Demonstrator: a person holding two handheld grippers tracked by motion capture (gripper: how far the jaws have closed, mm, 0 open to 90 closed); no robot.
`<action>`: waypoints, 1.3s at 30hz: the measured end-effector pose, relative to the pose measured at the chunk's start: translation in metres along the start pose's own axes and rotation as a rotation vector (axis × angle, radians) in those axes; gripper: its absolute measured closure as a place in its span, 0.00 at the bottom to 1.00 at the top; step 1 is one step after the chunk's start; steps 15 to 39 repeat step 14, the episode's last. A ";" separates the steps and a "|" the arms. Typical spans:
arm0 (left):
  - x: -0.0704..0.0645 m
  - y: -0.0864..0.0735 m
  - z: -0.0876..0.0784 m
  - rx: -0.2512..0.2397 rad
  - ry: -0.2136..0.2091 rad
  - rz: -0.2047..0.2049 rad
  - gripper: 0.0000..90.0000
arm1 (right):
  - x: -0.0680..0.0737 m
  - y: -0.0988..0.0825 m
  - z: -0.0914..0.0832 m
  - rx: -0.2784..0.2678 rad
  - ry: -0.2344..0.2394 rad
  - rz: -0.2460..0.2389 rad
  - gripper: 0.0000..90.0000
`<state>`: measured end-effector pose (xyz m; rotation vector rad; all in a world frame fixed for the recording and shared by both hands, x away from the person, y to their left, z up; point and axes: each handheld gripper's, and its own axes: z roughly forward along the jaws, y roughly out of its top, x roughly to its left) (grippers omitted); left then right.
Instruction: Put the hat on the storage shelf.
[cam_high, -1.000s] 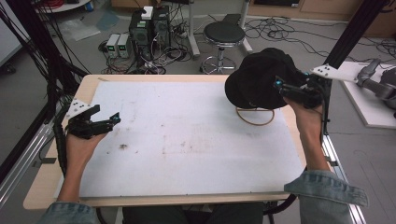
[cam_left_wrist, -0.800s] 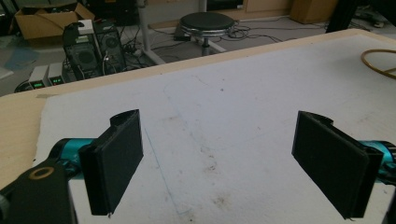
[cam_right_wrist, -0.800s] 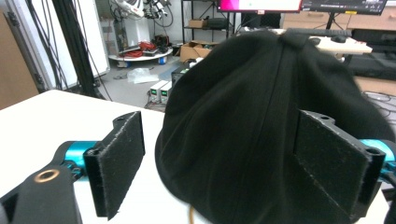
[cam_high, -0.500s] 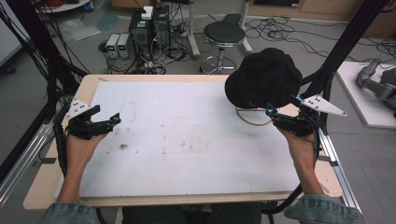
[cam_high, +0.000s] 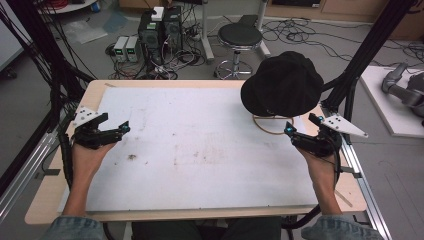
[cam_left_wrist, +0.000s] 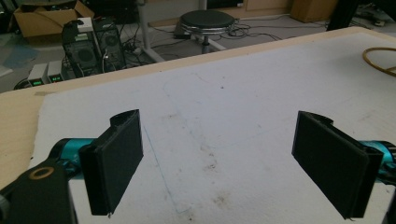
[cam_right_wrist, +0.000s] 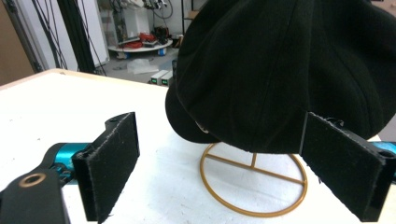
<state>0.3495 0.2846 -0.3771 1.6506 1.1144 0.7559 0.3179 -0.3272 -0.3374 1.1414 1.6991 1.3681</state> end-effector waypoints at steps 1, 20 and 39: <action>0.000 0.000 0.000 0.000 0.000 0.001 0.18 | 0.000 0.000 0.000 -0.002 0.000 -0.004 0.13; 0.000 0.000 0.000 -0.002 -0.003 0.001 0.18 | 0.003 0.000 0.001 0.002 0.002 -0.012 0.13; 0.000 0.000 0.000 -0.002 -0.003 0.001 0.18 | 0.003 0.000 0.001 0.002 0.002 -0.012 0.13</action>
